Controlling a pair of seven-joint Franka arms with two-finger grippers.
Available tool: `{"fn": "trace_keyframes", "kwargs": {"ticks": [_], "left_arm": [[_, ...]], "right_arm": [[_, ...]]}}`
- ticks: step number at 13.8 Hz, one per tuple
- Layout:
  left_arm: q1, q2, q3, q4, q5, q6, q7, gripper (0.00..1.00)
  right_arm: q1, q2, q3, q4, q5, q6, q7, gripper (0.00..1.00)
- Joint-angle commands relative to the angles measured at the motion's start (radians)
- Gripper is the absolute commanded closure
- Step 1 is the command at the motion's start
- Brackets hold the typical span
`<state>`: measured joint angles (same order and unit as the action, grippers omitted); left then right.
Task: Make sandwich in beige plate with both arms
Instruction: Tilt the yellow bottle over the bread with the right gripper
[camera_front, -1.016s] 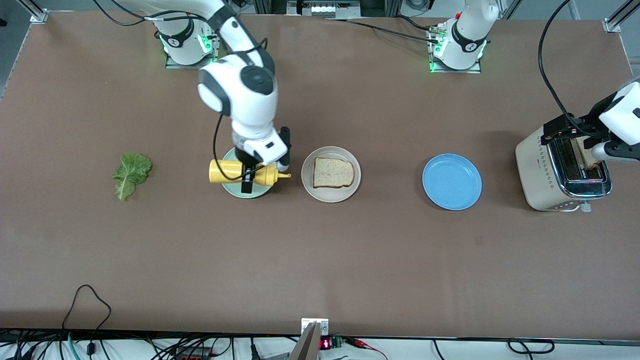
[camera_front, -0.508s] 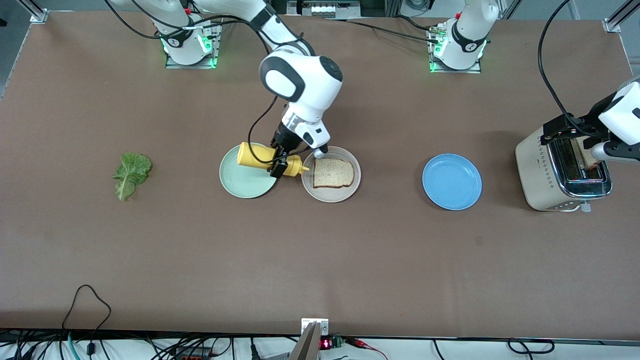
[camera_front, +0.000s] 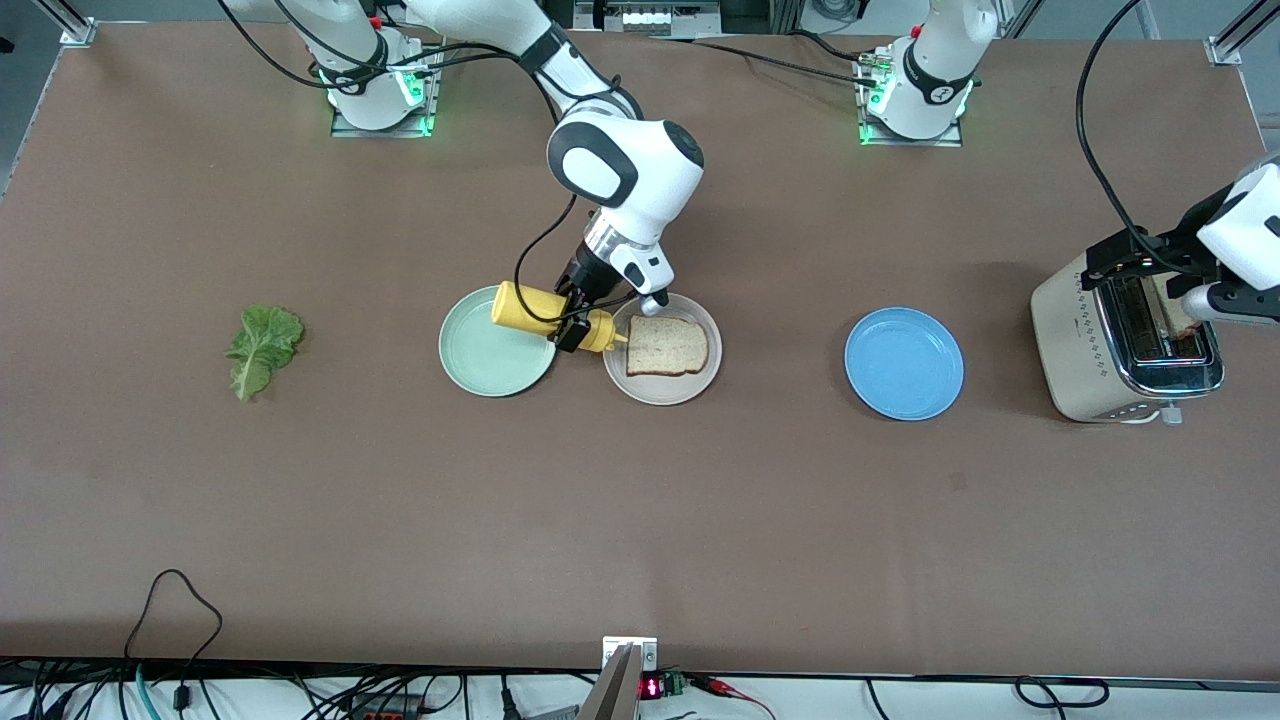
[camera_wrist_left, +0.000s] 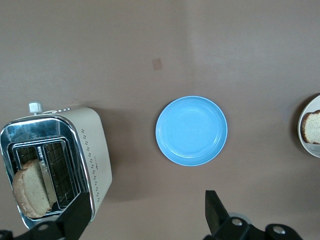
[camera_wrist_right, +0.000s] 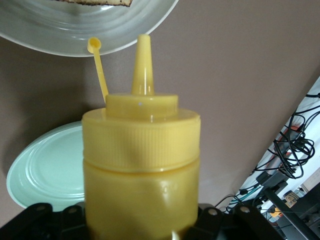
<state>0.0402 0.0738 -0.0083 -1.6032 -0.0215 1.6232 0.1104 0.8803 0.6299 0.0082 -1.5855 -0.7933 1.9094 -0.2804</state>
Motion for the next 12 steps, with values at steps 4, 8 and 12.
{"fn": "trace_keyframes", "kwargs": {"ticks": [4,8,12], "left_arm": [[0.001,0.012,-0.001,0.029,-0.009,-0.017,0.009,0.0],[0.001,0.012,-0.001,0.029,-0.009,-0.017,0.008,0.0],[0.001,0.012,-0.001,0.029,-0.009,-0.017,0.008,0.0]], "right_arm": [[-0.004,0.007,-0.013,0.067,-0.009,-0.032,-0.023,0.69],[-0.142,-0.042,-0.01,0.127,0.193,-0.024,-0.233,0.69],[-0.274,-0.139,-0.007,0.128,0.446,-0.01,-0.449,0.69]]}}
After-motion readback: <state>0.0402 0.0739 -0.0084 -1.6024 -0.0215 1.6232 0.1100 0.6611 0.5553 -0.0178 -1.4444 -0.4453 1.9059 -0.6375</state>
